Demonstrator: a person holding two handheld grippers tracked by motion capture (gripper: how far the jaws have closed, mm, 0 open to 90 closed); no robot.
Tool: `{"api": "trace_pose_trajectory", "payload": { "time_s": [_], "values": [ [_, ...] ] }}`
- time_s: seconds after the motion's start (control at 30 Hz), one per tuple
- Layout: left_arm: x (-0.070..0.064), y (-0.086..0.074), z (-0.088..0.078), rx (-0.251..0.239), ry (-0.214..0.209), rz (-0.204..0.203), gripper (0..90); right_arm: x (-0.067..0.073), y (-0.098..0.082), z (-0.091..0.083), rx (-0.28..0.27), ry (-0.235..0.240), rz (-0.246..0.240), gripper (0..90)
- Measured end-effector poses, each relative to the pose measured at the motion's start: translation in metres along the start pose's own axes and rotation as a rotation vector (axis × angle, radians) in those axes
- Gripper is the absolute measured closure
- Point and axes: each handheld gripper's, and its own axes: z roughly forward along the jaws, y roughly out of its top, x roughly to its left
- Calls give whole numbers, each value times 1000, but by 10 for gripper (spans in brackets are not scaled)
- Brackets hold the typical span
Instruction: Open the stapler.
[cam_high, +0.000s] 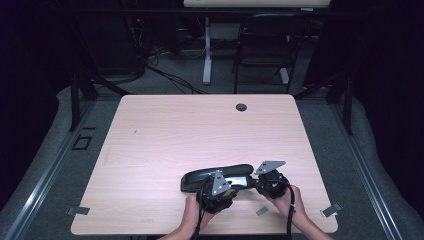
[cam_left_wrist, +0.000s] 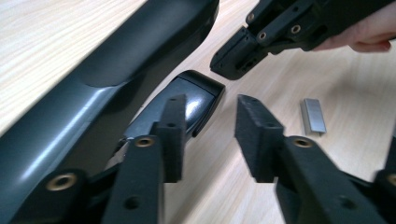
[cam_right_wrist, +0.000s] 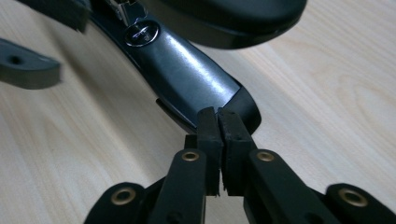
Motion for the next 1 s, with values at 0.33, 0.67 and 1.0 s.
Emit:
{"api": "trace_pose_trajectory", "payload": {
  "time_s": [0.33,0.67,1.0],
  "values": [
    [-17,-4,22,-31,93,15,878,4,1,7,-3,4,-18,899],
    [-16,-3,31,-19,121,-35,900,1,-3,12,-1,10,-7,898],
    [-14,-1,40,-38,141,-83,900,1,-2,17,-48,21,3,895]
  ]
}}
